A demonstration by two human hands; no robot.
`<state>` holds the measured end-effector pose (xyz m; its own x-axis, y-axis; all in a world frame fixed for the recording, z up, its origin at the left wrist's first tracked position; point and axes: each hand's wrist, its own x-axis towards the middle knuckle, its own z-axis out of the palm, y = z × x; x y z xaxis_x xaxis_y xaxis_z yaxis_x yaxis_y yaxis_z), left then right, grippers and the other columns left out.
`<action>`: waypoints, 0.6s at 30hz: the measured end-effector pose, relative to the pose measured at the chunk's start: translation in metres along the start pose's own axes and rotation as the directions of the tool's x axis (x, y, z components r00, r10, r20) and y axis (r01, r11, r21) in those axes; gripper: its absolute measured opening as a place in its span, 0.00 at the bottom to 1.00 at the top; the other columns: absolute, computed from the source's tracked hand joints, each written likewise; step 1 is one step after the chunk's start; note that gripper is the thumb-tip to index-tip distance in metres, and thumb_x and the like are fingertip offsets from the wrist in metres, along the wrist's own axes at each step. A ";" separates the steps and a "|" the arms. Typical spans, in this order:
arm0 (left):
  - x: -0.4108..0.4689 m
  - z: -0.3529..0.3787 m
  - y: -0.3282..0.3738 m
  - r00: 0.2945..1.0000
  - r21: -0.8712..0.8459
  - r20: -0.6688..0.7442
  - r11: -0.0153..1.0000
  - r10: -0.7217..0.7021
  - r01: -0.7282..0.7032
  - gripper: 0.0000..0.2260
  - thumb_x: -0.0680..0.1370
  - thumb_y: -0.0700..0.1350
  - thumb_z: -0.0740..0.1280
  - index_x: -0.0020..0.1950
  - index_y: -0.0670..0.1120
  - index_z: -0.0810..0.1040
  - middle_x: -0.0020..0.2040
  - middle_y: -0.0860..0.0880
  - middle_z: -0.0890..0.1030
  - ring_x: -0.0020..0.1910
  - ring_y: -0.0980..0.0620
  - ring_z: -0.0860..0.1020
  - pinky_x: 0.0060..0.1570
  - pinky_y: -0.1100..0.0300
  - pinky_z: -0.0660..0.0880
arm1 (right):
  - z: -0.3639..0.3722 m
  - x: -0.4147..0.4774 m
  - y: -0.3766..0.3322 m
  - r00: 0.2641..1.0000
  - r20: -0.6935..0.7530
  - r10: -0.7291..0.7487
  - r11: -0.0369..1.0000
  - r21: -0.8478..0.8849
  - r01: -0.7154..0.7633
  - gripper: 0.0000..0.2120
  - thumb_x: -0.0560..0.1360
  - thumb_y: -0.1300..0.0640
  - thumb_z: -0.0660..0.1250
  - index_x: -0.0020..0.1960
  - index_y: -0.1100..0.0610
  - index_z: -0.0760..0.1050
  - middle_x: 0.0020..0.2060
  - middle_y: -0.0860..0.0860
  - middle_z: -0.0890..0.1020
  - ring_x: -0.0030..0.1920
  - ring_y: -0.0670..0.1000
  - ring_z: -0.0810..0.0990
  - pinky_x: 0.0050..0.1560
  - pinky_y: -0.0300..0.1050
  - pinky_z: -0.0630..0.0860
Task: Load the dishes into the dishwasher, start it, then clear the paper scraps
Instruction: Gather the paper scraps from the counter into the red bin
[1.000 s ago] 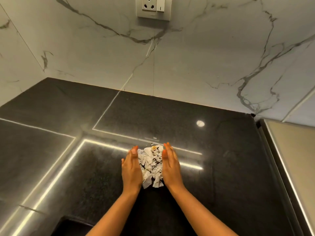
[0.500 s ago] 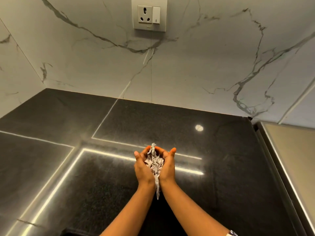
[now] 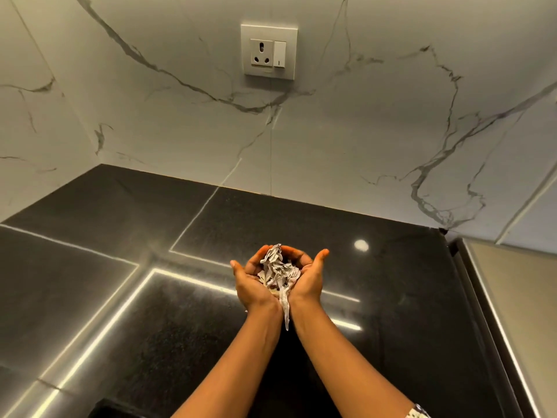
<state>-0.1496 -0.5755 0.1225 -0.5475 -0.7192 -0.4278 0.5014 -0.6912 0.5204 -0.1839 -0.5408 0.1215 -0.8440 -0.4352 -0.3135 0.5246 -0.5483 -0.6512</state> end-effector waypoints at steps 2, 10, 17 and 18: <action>-0.009 0.009 0.002 0.999 -0.021 -0.015 0.999 0.032 -0.032 0.30 0.81 0.60 0.48 0.44 0.40 0.81 0.39 0.41 0.84 0.38 0.45 0.83 0.43 0.52 0.78 | 0.002 -0.002 -0.008 0.999 0.038 0.019 1.000 -0.013 -0.019 0.36 0.78 0.35 0.44 0.41 0.63 0.77 0.34 0.57 0.83 0.36 0.55 0.82 0.44 0.48 0.78; -0.035 0.019 -0.006 0.988 -0.170 -0.098 0.976 0.117 -0.133 0.32 0.81 0.62 0.47 0.44 0.40 0.81 0.41 0.39 0.84 0.42 0.42 0.82 0.51 0.49 0.78 | -0.001 -0.011 -0.028 0.982 0.141 0.122 0.990 -0.091 -0.110 0.36 0.78 0.35 0.44 0.40 0.63 0.77 0.32 0.56 0.83 0.36 0.55 0.81 0.43 0.47 0.78; -0.064 -0.001 0.006 0.965 -0.302 -0.175 0.922 0.195 -0.241 0.33 0.80 0.64 0.47 0.42 0.40 0.81 0.38 0.40 0.84 0.41 0.42 0.81 0.51 0.49 0.77 | 0.003 -0.043 -0.019 0.956 0.200 0.214 0.970 -0.160 -0.184 0.38 0.78 0.35 0.42 0.38 0.62 0.77 0.30 0.55 0.82 0.33 0.54 0.81 0.39 0.44 0.78; -0.071 -0.006 0.012 0.959 -0.313 -0.185 0.912 0.214 -0.264 0.33 0.80 0.64 0.47 0.42 0.41 0.80 0.37 0.40 0.84 0.40 0.42 0.81 0.49 0.50 0.77 | 0.006 -0.052 -0.015 0.949 0.218 0.229 0.967 -0.166 -0.195 0.38 0.78 0.35 0.42 0.38 0.62 0.77 0.30 0.55 0.82 0.33 0.53 0.81 0.39 0.44 0.78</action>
<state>-0.1005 -0.5333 0.1544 -0.2941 -0.8508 -0.4354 0.8115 -0.4629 0.3565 -0.1476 -0.5145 0.1516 -0.6560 -0.6944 -0.2958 0.6535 -0.3265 -0.6829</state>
